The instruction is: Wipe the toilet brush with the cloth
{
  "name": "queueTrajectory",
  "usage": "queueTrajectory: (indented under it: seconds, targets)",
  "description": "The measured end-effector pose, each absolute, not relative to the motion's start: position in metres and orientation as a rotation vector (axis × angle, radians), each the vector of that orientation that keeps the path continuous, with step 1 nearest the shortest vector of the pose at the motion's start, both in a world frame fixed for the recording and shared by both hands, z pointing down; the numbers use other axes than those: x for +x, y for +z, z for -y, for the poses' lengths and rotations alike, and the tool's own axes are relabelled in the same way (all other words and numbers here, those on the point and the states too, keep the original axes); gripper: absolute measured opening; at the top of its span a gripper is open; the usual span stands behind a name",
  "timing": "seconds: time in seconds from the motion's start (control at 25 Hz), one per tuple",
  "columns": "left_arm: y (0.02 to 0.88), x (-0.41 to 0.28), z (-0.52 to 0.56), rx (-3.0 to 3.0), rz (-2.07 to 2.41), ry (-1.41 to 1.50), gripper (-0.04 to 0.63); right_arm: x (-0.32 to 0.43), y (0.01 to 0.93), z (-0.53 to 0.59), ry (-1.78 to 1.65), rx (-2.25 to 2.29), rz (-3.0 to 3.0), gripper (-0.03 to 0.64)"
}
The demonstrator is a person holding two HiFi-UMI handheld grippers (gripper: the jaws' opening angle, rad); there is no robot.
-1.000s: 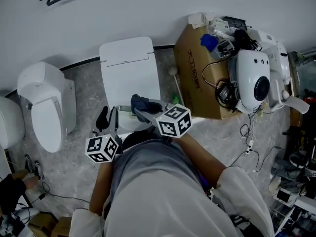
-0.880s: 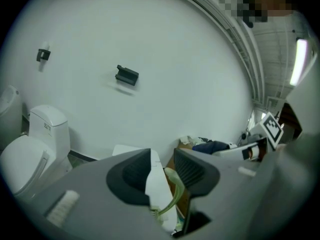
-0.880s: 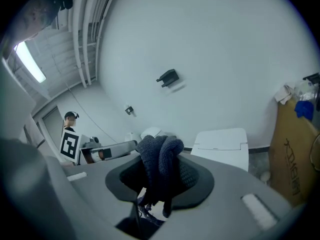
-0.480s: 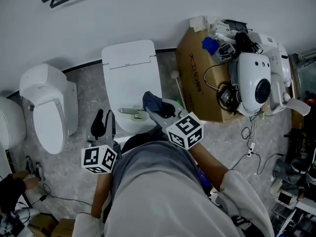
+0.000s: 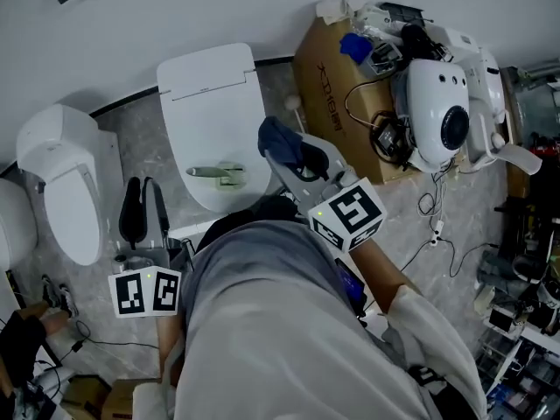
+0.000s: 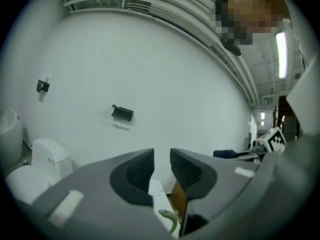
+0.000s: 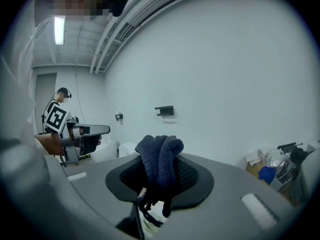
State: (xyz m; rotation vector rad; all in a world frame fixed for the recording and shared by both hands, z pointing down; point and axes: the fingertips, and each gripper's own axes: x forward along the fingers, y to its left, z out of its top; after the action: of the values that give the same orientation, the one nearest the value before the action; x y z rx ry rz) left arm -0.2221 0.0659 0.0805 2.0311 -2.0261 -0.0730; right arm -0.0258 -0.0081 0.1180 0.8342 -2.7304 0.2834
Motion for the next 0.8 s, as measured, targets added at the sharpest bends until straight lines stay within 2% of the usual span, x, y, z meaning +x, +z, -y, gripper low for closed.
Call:
queueTrajectory:
  seconds: [0.8]
  targets:
    - [0.081, -0.208, -0.081, 1.993, 2.044, -0.009, 0.000, -0.001, 0.107, -0.014, 0.266, 0.811, 2.705, 0.109]
